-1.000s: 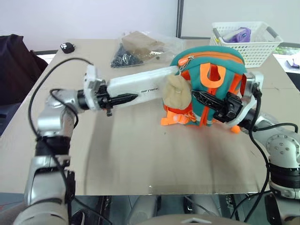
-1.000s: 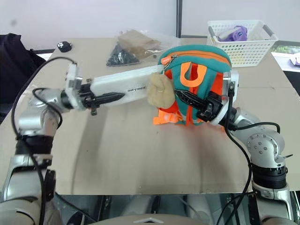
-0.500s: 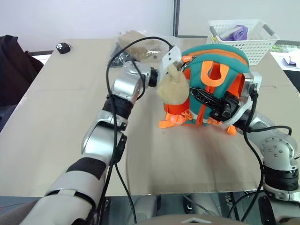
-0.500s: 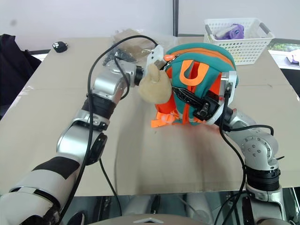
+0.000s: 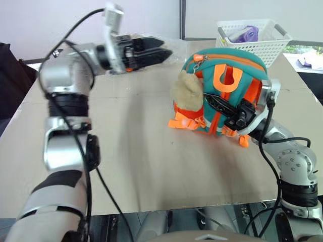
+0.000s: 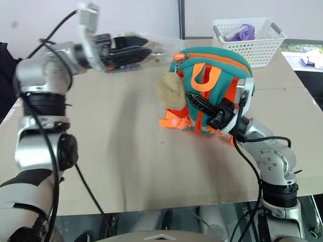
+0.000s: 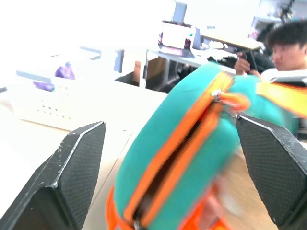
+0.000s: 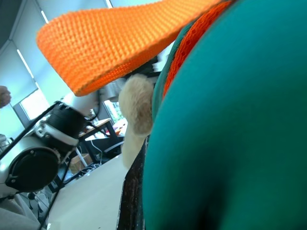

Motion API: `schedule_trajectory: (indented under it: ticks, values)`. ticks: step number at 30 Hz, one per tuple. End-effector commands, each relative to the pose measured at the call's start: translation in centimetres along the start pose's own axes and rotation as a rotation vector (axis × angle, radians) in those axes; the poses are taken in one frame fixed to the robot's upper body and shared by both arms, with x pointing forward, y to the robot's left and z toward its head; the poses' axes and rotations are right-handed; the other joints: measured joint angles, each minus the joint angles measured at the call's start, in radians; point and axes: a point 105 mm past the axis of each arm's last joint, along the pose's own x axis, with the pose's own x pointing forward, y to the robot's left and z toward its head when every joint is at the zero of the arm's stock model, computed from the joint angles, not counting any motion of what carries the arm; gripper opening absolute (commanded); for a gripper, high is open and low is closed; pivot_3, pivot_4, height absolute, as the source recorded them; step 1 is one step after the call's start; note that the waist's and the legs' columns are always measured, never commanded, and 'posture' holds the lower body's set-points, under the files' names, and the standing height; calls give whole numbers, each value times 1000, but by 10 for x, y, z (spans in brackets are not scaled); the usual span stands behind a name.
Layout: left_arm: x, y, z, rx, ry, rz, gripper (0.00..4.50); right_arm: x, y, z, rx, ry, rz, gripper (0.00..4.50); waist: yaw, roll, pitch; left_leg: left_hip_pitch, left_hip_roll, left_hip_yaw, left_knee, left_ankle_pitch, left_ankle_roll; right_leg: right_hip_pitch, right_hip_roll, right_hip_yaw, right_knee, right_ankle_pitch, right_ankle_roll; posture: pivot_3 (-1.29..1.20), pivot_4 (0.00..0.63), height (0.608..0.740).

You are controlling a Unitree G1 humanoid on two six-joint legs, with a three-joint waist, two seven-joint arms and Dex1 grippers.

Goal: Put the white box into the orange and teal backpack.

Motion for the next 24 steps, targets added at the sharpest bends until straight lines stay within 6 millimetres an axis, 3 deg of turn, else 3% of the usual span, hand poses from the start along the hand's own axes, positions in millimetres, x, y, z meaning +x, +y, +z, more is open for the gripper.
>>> schedule_trajectory:
  ticks: [1, 3, 5, 10, 13, 21, 24]
  values:
    - [4, -39, 6, -69, 1, -110, 4405, 2, 5, 8, -38, -38, 28, 0, 8, -1, 0, 0, 0, 0, 1, 0, 0, 0, 0, 0, 0, 0, 0, 0, 150, 740]
    - [11, -61, -12, -54, 89, -152, 4405, 2, 5, 8, -36, -40, 27, 0, 13, -1, 0, -1, 0, -1, 1, 0, 0, 0, 0, 0, 0, 0, 0, 0, 150, 740]
    - [24, -68, -28, -30, 134, -123, 4405, 2, 5, 7, -32, -42, 26, 0, 14, -1, 0, -1, 0, -1, 0, 0, 0, 0, -1, 0, -1, 0, 0, 0, 150, 740]
    - [46, -71, -62, 24, 247, -59, 4405, 4, 5, 7, -27, -43, 28, 0, 11, -1, 0, 2, 0, 2, 0, 0, 0, 1, 0, 3, 1, 0, 0, 0, 150, 740]
    - [54, -60, -73, 15, 268, -9, 4405, 5, 4, 7, -29, -44, 30, 0, 13, -1, 0, 2, 1, 3, 0, 0, 0, 1, 1, 3, 1, 0, 0, 0, 150, 740]
    - [41, -53, -53, -11, 142, -38, 962, 5, 4, 7, -34, -49, 21, 0, 13, -1, 0, 2, 1, 3, 0, 0, 0, 0, 0, 3, 1, 0, 0, 0, 150, 740]
    - [20, -35, -33, 49, 91, 39, 603, 3, 4, 6, -36, -49, 11, 0, 12, -1, 0, 2, 1, 3, 0, 0, 0, 0, 1, 3, 1, 0, 0, 0, 150, 740]
